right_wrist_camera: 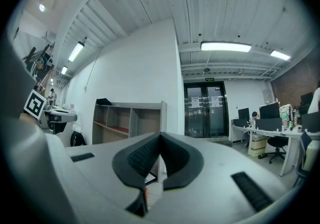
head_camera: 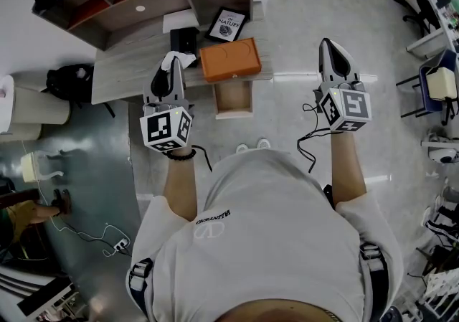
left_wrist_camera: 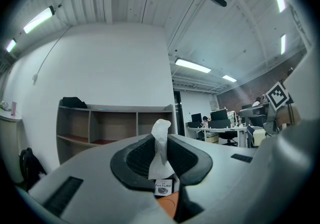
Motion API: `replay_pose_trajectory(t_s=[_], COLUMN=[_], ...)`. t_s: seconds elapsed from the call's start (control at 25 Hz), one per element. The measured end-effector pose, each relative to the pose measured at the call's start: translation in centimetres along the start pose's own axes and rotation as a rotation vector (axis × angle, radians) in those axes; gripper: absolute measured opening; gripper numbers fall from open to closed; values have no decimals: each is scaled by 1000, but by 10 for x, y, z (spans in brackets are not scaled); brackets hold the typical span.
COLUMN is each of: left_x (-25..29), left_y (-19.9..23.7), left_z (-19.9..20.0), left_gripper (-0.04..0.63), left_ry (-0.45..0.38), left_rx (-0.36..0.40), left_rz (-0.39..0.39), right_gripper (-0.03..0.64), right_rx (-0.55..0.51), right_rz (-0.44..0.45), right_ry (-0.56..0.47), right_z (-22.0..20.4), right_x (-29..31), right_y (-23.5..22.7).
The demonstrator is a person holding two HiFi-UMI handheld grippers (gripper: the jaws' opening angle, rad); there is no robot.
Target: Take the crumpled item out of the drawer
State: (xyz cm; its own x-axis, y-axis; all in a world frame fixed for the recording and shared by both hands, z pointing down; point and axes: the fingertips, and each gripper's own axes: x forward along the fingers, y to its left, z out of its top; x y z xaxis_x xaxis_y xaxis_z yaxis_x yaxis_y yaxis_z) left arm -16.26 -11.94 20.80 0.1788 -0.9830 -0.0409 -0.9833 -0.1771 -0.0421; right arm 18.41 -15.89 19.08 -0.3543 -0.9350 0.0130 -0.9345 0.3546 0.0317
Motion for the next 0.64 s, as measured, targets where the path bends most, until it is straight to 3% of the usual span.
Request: replay_pose_trajectory(t_s=[0.64], left_x=[3], left_y=[-4], left_z=[-3], left_gripper=[64], left_ry=[7], left_rx=[-4], left_rz=[-14], right_gripper=[0], right_rx=[11], right_rz=[6], right_ry=[8], right_z=[-5], right_x=[1], right_y=[0])
